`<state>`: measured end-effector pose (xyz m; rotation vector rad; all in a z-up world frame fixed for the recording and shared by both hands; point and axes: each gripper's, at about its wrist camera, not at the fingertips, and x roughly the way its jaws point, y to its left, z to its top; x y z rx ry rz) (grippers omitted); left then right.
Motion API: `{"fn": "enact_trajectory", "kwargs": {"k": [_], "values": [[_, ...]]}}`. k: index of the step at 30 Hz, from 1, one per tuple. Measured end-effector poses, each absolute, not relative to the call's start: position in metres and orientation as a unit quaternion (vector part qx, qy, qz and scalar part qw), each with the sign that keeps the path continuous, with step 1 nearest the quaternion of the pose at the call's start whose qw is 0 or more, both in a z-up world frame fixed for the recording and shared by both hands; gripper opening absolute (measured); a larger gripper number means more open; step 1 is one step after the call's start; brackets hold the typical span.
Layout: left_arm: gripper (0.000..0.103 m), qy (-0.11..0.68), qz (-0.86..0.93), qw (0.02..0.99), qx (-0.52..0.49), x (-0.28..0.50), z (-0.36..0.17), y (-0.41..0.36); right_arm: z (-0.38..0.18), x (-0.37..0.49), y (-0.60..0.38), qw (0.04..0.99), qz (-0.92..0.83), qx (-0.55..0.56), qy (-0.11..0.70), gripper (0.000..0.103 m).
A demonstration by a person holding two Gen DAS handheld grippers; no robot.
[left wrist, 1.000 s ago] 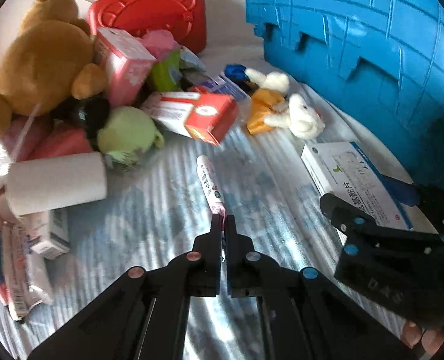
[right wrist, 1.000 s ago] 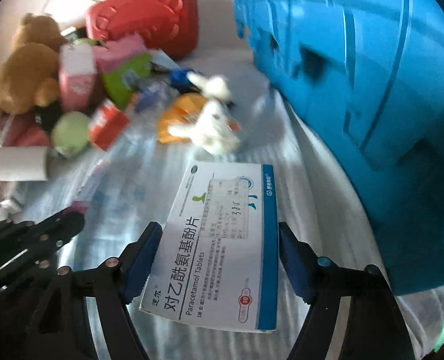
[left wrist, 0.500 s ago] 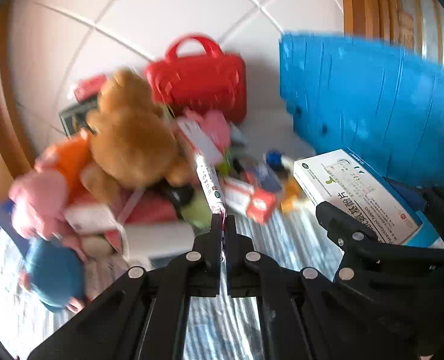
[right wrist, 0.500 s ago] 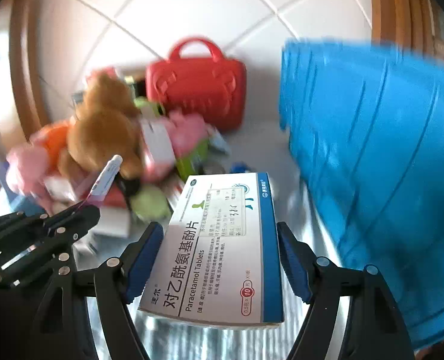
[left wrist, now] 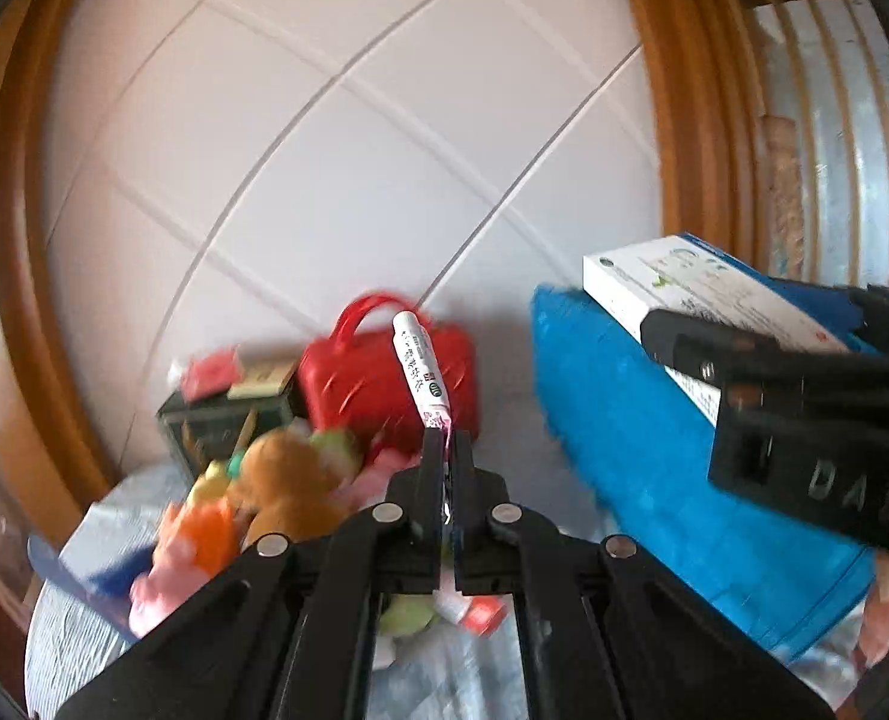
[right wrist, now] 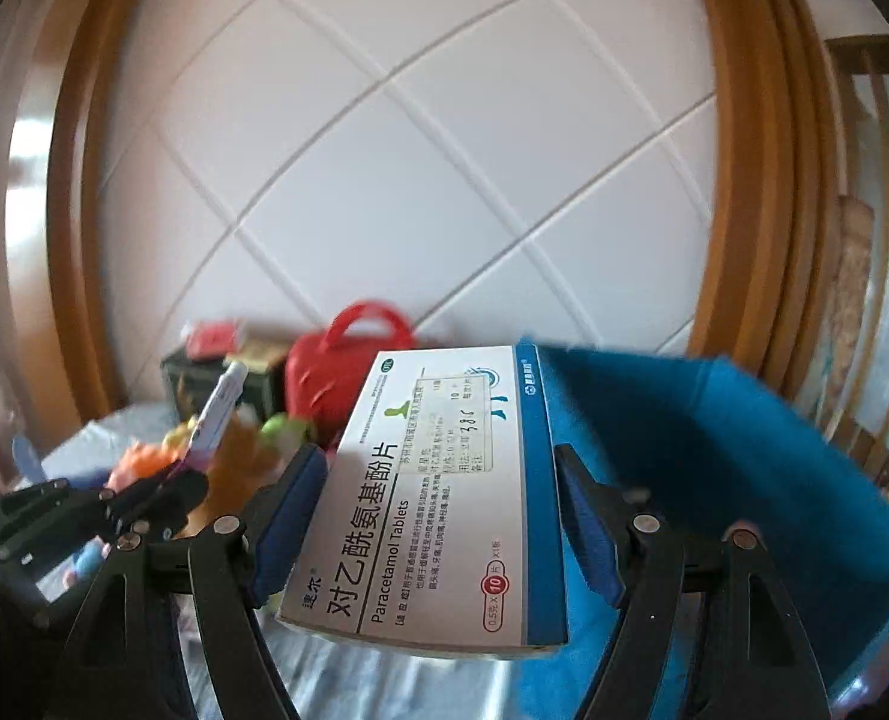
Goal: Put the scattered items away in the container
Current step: 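Carry the ointment tube and Paracetamol box over the blue crate with both tools, then open both tools to drop the tube and Paracetamol box into the crate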
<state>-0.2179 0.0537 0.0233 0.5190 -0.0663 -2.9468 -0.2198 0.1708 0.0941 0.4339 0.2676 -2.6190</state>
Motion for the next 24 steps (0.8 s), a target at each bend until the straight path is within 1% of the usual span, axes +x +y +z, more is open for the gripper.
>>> {"fn": "enact_trajectory", "kwargs": {"k": [3,5,8,11,13,17,21,24], "values": [[0.002,-0.032,-0.984,0.061,0.164,-0.24,0.047,0.096,0.12,-0.242,0.209,0.229,-0.956,0.15,0.109,0.075],[0.002,-0.031,-0.983,0.047,0.175,-0.261,0.06,0.129,0.134,-0.264,0.239,0.222,-0.956,0.146,0.122,0.075],[0.002,-0.015,-0.971,0.022,0.237,-0.309,0.07,0.181,0.146,-0.307,0.283,0.222,-0.95,0.159,0.154,0.075],[0.002,0.018,-0.947,-0.001,0.32,-0.362,0.058,0.23,0.141,-0.363,0.324,0.228,-0.932,0.202,0.199,0.075],[0.002,0.028,-0.926,-0.011,0.378,-0.397,0.04,0.263,0.127,-0.398,0.347,0.236,-0.914,0.24,0.225,0.075],[0.002,0.033,-0.878,-0.01,0.478,-0.444,-0.006,0.308,0.076,-0.458,0.384,0.245,-0.869,0.33,0.274,0.075],[0.002,0.03,-0.829,-0.015,0.558,-0.47,-0.052,0.34,0.022,-0.497,0.408,0.254,-0.827,0.41,0.288,0.075],[0.002,0.033,-0.808,-0.018,0.588,-0.486,-0.071,0.352,-0.012,-0.519,0.42,0.262,-0.8,0.455,0.289,0.075]]}}
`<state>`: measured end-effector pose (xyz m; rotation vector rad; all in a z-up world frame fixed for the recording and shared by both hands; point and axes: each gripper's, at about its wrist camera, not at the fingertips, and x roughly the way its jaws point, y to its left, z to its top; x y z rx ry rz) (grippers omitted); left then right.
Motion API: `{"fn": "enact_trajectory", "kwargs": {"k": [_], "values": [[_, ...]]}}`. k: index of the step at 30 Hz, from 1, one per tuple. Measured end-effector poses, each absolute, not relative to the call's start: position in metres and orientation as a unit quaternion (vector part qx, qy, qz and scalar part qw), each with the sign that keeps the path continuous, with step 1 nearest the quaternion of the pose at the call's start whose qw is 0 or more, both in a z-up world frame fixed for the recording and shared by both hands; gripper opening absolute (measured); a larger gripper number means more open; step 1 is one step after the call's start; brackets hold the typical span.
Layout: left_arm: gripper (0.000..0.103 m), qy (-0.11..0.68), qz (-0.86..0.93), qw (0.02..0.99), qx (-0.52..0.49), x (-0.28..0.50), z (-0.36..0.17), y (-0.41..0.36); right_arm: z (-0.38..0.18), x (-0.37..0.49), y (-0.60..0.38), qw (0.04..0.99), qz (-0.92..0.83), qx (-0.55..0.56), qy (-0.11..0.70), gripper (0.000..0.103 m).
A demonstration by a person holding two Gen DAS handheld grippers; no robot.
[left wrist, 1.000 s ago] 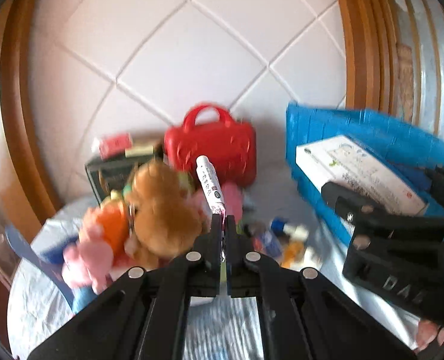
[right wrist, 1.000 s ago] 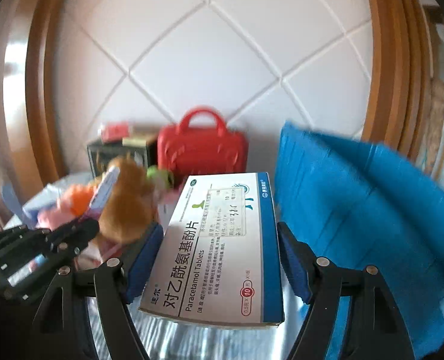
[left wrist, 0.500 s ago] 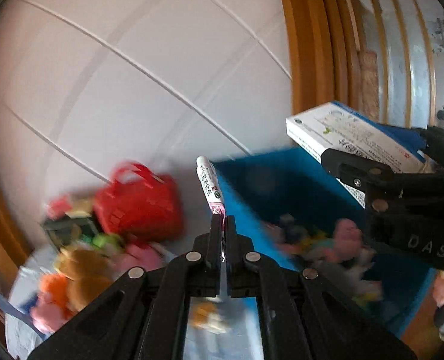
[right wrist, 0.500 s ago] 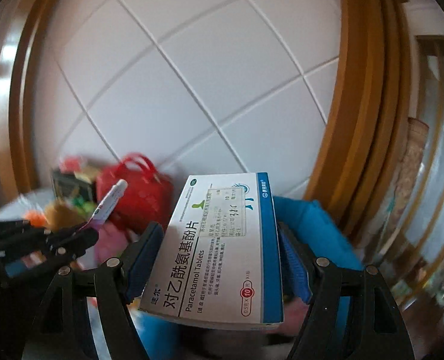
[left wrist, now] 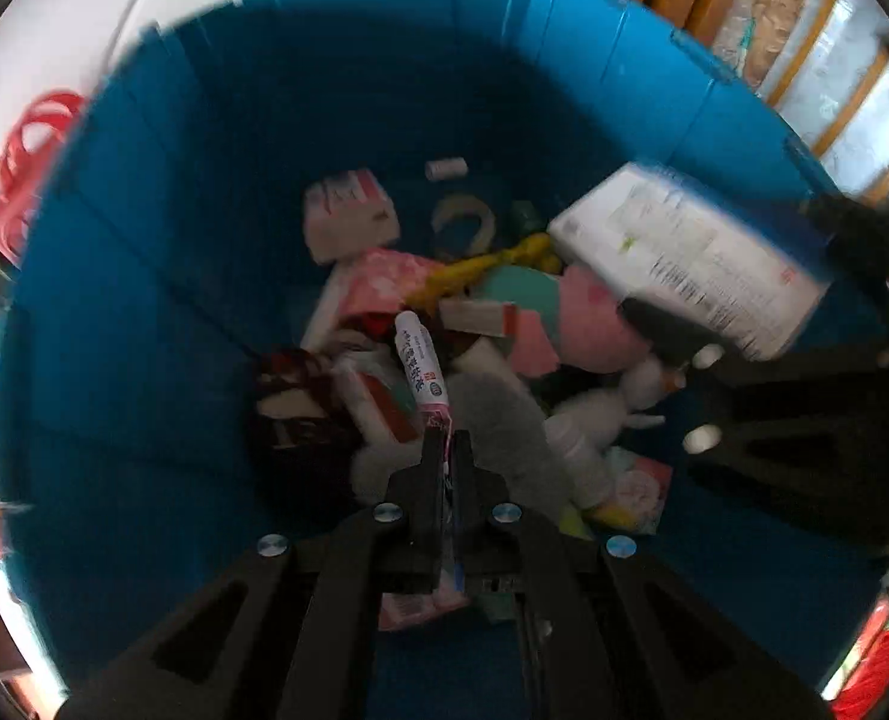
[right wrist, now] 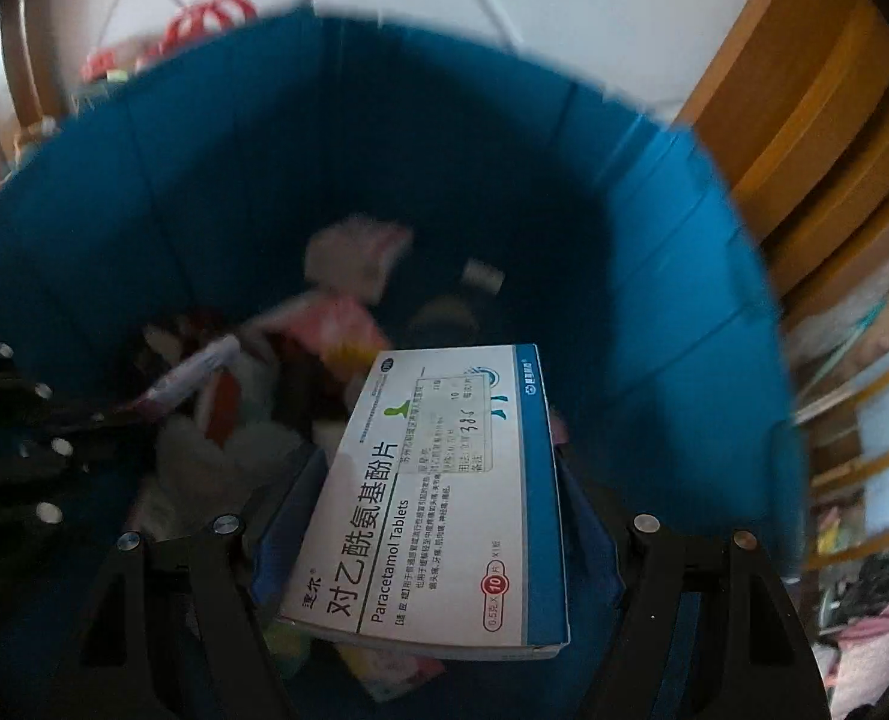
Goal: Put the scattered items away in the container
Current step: 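Open both tools to drop the tube and Paracetamol box into the crate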
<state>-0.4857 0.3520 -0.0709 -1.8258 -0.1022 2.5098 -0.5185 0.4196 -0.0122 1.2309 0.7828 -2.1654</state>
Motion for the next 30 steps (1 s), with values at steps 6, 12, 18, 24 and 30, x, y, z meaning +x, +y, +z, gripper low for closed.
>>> {"fn": "enact_trajectory", "kwargs": {"k": [6,12,18,24,30], "values": [[0.002,-0.012,0.787,0.014,-0.617,-0.513,-0.094,0.374,-0.049,-0.545,0.423,0.269,-0.771,0.507,0.276,0.075],[0.002,0.004,0.777,-0.004,-0.63,-0.531,-0.11,0.375,-0.062,-0.566,0.405,0.255,-0.769,0.504,0.3,0.075],[0.002,0.01,0.773,-0.016,-0.635,-0.534,-0.117,0.372,-0.077,-0.58,0.399,0.238,-0.765,0.507,0.319,0.076],[0.01,0.015,0.769,-0.028,-0.638,-0.534,-0.119,0.37,-0.075,-0.585,0.402,0.23,-0.772,0.508,0.307,0.075],[0.071,0.025,0.782,-0.03,-0.622,-0.531,-0.112,0.373,-0.075,-0.593,0.408,0.217,-0.773,0.524,0.282,0.081]]}}
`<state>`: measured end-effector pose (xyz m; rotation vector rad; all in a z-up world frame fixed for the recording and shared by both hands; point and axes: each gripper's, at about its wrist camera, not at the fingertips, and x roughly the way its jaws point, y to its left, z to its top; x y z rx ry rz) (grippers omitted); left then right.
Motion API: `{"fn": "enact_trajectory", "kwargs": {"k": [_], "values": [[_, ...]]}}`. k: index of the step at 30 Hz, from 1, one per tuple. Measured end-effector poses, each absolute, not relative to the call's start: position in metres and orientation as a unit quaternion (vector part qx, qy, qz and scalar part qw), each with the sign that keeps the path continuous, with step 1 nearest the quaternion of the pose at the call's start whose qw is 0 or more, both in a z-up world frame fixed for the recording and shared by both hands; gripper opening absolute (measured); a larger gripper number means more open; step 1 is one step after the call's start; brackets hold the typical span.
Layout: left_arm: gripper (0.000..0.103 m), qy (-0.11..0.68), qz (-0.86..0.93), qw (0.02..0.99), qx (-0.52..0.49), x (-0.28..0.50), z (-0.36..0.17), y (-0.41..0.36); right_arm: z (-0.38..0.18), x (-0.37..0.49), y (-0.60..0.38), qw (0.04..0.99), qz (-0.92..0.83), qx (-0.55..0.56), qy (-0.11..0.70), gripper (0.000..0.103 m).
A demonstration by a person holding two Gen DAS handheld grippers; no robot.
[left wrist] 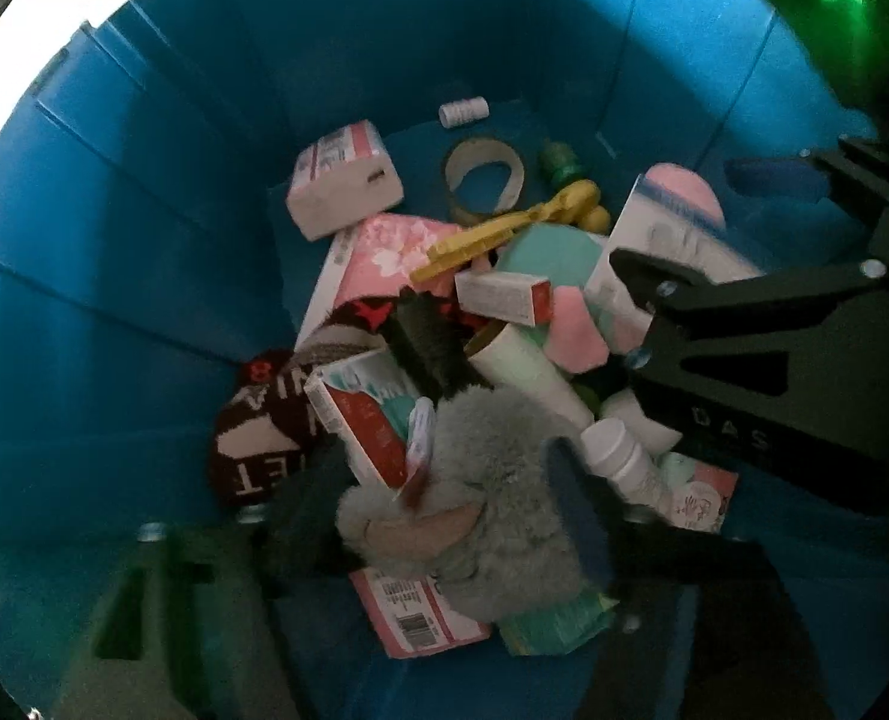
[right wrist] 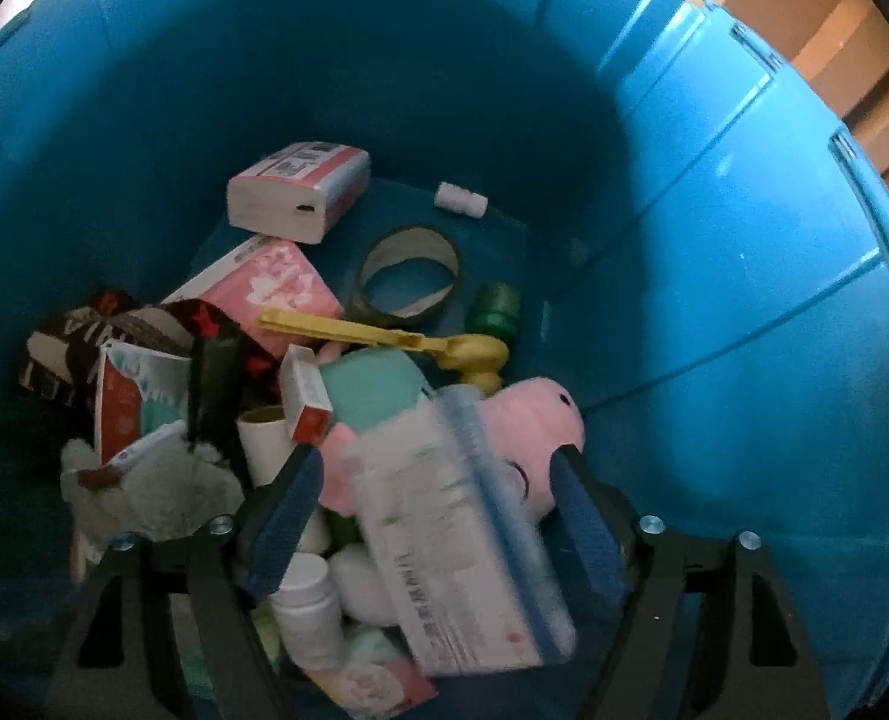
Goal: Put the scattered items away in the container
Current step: 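Open both tools to drop the tube and Paracetamol box into the crate, then withdraw both tools up from the crate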
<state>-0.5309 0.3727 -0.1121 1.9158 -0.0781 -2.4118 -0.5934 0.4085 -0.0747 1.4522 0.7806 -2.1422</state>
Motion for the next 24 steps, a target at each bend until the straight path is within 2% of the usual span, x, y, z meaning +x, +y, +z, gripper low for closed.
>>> {"fn": "enact_trajectory", "kwargs": {"k": [5,9,11,18,24], "values": [[0.073,-0.017,-0.79,0.039,0.612,-0.528,-0.096,0.368,-0.064,-0.596,0.414,0.222,-0.77,0.541,0.257,0.09],[0.084,-0.007,-0.805,0.043,0.591,-0.514,-0.071,0.364,-0.047,-0.589,0.416,0.231,-0.77,0.543,0.244,0.099],[0.086,-0.006,-0.817,0.052,0.574,-0.501,-0.053,0.359,-0.035,-0.583,0.417,0.232,-0.775,0.537,0.239,0.102],[0.086,-0.005,-0.882,0.081,0.464,-0.423,0.024,0.333,0.03,-0.533,0.434,0.241,-0.803,0.502,0.209,0.102],[0.086,0.007,-0.923,0.113,0.368,-0.33,0.069,0.285,0.093,-0.437,0.437,0.277,-0.848,0.425,0.153,0.103]]}}
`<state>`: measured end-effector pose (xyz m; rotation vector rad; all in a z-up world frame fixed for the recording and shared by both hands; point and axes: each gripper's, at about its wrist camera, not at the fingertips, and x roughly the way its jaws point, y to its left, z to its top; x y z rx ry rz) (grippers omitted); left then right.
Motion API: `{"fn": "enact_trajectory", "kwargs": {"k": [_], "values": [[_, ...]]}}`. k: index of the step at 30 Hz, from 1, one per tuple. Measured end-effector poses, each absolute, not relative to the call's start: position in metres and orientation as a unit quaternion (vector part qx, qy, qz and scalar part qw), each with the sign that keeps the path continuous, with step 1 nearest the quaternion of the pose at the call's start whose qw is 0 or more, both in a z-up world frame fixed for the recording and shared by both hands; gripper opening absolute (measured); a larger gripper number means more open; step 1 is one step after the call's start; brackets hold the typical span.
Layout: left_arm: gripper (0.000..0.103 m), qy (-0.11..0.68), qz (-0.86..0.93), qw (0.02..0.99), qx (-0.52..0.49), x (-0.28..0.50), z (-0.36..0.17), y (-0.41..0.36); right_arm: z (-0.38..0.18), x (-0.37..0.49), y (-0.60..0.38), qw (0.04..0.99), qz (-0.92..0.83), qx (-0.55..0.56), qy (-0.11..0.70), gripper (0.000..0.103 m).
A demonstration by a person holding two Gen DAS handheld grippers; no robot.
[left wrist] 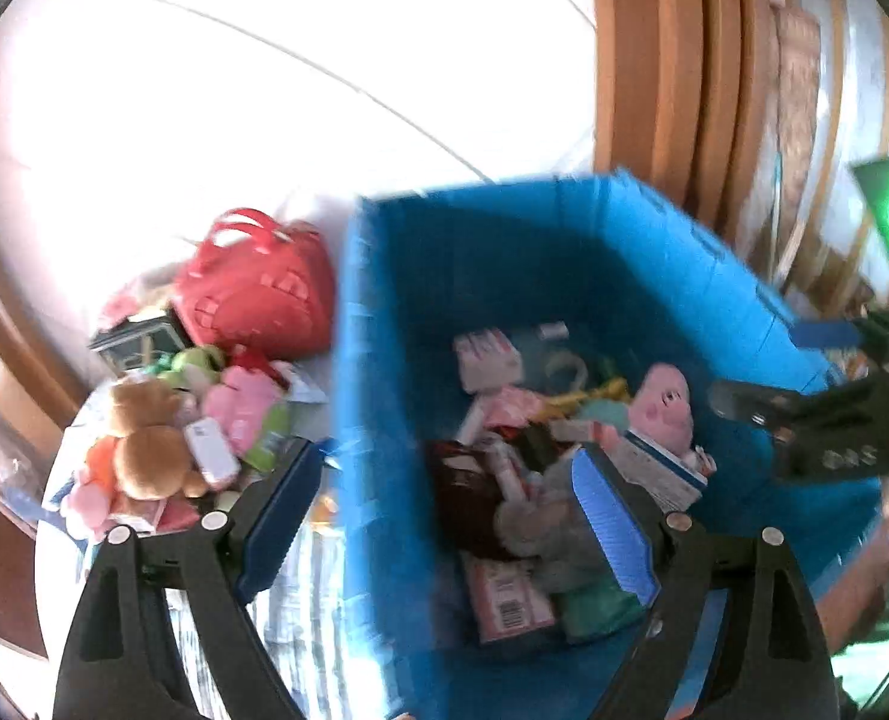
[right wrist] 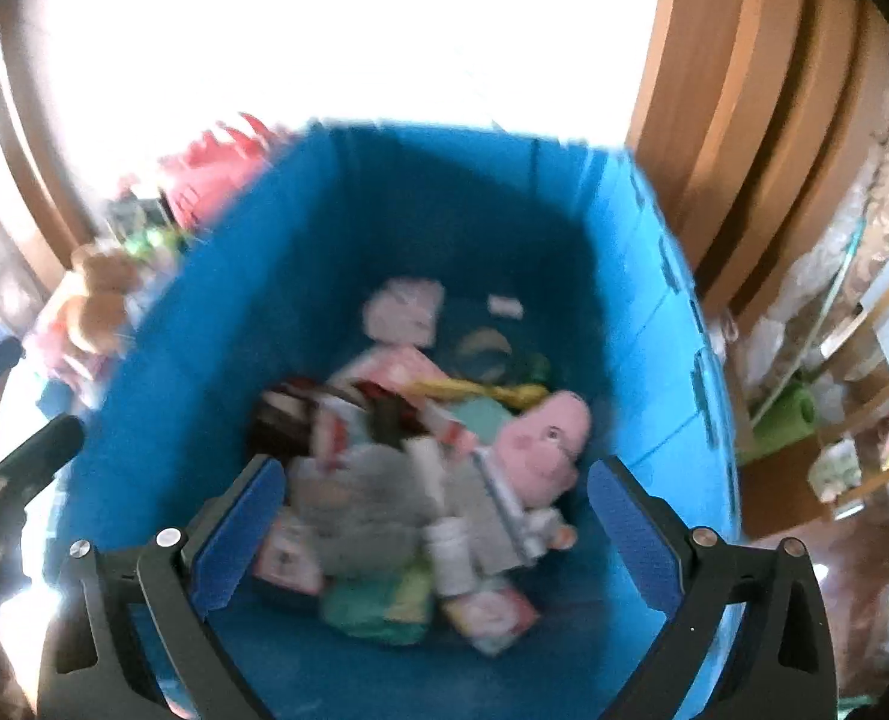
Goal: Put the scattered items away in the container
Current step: 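Withdraw both tools up from the crate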
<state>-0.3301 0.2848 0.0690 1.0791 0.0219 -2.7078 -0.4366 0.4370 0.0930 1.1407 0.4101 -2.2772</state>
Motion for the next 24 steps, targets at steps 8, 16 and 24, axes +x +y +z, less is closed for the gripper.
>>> {"fn": "enact_trajectory", "kwargs": {"k": [8,16,24], "values": [[0.086,0.007,-0.938,0.121,0.325,-0.225,0.082,0.215,0.12,-0.289,0.402,0.303,-0.883,0.349,0.078,0.103],[0.086,0.01,-0.938,0.117,0.327,-0.176,0.077,0.193,0.116,-0.224,0.382,0.252,-0.908,0.326,0.078,0.103],[0.086,0.019,-0.944,0.145,0.296,-0.151,0.081,0.209,0.112,-0.218,0.401,0.251,-0.906,0.33,0.082,0.103]]}}
